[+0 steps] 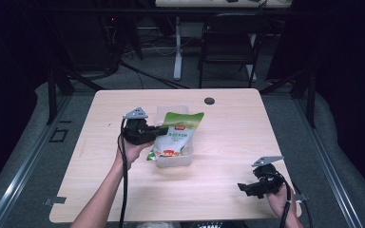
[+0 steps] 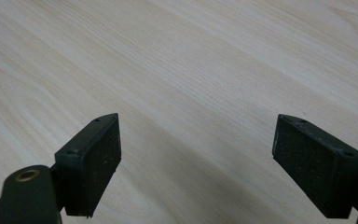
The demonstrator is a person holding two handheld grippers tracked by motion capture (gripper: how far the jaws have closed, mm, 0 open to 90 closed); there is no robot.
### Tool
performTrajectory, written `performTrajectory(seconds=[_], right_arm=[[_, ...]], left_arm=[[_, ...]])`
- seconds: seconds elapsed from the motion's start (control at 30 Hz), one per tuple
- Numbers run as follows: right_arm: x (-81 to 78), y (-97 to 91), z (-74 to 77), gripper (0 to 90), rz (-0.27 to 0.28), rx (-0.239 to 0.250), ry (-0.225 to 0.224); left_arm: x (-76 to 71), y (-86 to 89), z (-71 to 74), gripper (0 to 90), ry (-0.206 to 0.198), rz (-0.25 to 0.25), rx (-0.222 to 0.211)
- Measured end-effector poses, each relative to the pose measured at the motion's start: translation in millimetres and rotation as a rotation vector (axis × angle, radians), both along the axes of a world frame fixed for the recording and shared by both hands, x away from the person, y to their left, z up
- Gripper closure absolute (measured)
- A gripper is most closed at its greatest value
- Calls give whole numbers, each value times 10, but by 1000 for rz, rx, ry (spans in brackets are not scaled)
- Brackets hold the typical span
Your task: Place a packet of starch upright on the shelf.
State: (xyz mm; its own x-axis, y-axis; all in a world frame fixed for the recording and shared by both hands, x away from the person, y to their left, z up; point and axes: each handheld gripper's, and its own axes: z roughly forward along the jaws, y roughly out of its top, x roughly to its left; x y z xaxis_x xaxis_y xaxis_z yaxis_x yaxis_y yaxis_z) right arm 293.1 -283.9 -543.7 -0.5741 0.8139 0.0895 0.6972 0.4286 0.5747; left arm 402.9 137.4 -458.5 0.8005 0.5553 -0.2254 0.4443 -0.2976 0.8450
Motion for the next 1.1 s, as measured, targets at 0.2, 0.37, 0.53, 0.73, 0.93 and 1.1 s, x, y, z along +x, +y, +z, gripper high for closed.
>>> performTrajectory(seconds=[0.2,0.37,0.53,0.73,0.93,1.1], right_arm=[[-7,-23,28,149,-8,-1,-12],[0,-12,16,150,-4,3,-2],[-2,-26,31,149,-10,7,-14],[-2,-20,19,150,-11,1,-8],[4,-33,20,149,-6,5,0],[-2,-33,21,150,-8,6,-4]], left_arm=[[-17,-8,35,627,31,22,32],[14,-32,132,376,8,40,67],[86,-128,275,270,-13,21,66],[183,-362,339,262,-16,-10,100],[208,-494,314,387,-28,-12,136],[219,-511,289,623,-45,-4,143]])
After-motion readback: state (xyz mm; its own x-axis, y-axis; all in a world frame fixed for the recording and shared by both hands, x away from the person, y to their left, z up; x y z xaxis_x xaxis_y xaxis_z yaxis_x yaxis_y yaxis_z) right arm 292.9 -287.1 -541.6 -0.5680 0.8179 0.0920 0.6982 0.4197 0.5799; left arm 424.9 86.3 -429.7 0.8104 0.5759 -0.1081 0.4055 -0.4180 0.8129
